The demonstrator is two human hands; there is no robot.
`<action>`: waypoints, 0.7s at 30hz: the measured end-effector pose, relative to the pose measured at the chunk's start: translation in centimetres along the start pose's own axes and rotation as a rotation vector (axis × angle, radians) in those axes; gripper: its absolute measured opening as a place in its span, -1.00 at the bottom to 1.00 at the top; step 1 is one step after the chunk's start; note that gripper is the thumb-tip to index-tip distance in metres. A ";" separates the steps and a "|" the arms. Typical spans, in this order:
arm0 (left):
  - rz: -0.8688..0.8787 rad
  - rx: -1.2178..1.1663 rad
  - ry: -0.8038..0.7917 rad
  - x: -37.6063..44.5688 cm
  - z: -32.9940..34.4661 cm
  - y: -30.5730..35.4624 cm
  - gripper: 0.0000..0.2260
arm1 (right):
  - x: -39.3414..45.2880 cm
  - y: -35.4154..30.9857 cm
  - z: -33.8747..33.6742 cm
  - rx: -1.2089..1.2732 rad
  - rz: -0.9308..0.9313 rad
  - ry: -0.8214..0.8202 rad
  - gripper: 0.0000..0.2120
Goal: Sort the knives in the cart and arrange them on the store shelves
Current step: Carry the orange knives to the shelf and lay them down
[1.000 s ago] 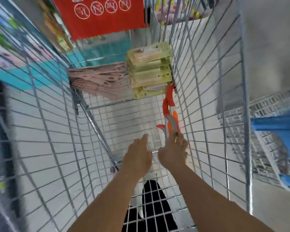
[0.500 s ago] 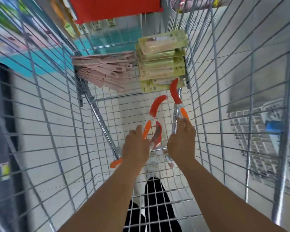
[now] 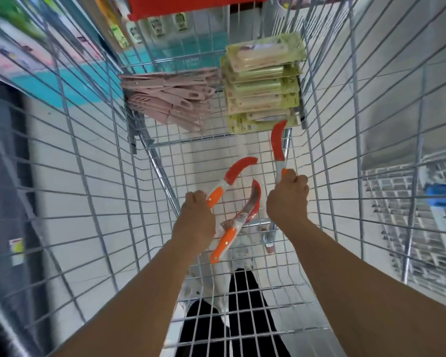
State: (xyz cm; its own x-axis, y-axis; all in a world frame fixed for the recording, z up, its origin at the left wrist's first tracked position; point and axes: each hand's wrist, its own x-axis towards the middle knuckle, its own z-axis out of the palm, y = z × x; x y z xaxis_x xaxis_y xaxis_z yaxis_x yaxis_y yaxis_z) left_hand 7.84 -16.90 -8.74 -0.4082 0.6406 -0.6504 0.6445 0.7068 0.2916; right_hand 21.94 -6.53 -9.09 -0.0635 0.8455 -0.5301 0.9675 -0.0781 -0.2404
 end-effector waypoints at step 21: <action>0.183 0.361 0.067 -3.6 2.9 -4.3 -0.62 | -10.1 -3.3 6.9 0.148 0.196 -0.157 -0.45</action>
State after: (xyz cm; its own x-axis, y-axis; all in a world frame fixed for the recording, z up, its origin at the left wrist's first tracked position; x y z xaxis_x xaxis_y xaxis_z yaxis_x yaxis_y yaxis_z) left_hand 8.39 -23.18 -9.66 -0.2994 0.7728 -0.5596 0.8910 0.4363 0.1258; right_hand 17.76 -18.48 -8.53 0.0725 0.7156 -0.6948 0.9197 -0.3175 -0.2311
